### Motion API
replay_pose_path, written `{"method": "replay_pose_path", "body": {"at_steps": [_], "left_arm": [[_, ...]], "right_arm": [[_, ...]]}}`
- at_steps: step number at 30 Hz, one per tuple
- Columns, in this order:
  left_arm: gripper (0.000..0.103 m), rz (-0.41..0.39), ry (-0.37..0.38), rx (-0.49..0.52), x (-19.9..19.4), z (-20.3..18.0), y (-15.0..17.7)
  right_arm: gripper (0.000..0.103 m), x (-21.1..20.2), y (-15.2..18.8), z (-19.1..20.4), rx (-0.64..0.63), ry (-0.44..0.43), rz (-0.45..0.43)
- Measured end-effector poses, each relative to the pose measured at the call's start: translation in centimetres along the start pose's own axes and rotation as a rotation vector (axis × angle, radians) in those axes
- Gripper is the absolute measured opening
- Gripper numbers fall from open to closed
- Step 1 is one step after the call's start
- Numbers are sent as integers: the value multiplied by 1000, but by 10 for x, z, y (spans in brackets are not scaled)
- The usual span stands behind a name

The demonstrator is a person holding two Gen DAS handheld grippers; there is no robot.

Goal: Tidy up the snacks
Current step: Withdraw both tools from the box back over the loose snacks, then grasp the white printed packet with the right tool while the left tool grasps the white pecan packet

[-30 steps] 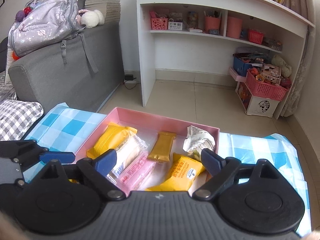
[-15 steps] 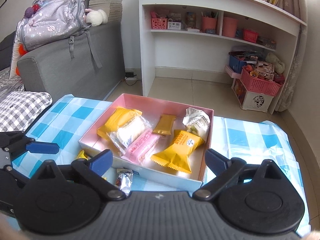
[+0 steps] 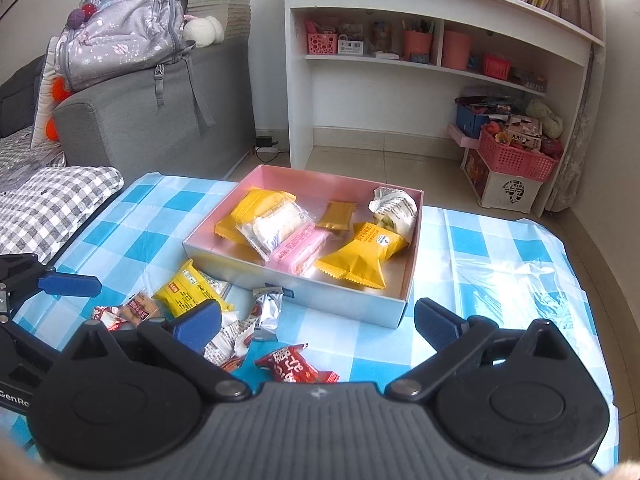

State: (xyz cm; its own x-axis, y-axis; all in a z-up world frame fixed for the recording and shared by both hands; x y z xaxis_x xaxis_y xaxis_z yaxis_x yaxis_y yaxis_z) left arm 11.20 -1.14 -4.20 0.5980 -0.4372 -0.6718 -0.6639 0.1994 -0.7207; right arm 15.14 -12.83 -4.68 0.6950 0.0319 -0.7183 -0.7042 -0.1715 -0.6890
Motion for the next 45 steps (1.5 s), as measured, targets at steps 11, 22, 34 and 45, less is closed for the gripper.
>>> {"method": "replay_pose_path", "body": {"at_steps": [11, 22, 34, 45], "left_arm": [[97, 23, -1, 26, 0, -1, 38], [97, 4, 8, 42, 6, -2, 60], [97, 3, 16, 128, 50, -29, 70], [96, -105, -104, 206, 75, -16, 38]], "right_arm": [[103, -6, 33, -9, -12, 5, -10], [103, -15, 75, -12, -125, -22, -23], [103, 5, 132, -34, -193, 24, 92], [101, 20, 127, -34, -152, -37, 80]]}}
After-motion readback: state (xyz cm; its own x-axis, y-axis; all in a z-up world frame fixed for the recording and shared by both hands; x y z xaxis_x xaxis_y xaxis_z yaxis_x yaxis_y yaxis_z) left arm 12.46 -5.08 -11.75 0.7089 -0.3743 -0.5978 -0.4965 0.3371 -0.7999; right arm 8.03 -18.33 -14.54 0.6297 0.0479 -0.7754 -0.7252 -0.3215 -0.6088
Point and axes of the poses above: each gripper's, at about its wrist camera, not at the fingertips, and x roughly the way its jaws point, z to its left, y to its underside, the point moved 10 cm from there along x, roughly the way its jaws point, and after that the axes turned 9 degrees about y, right-handed, at the moved point
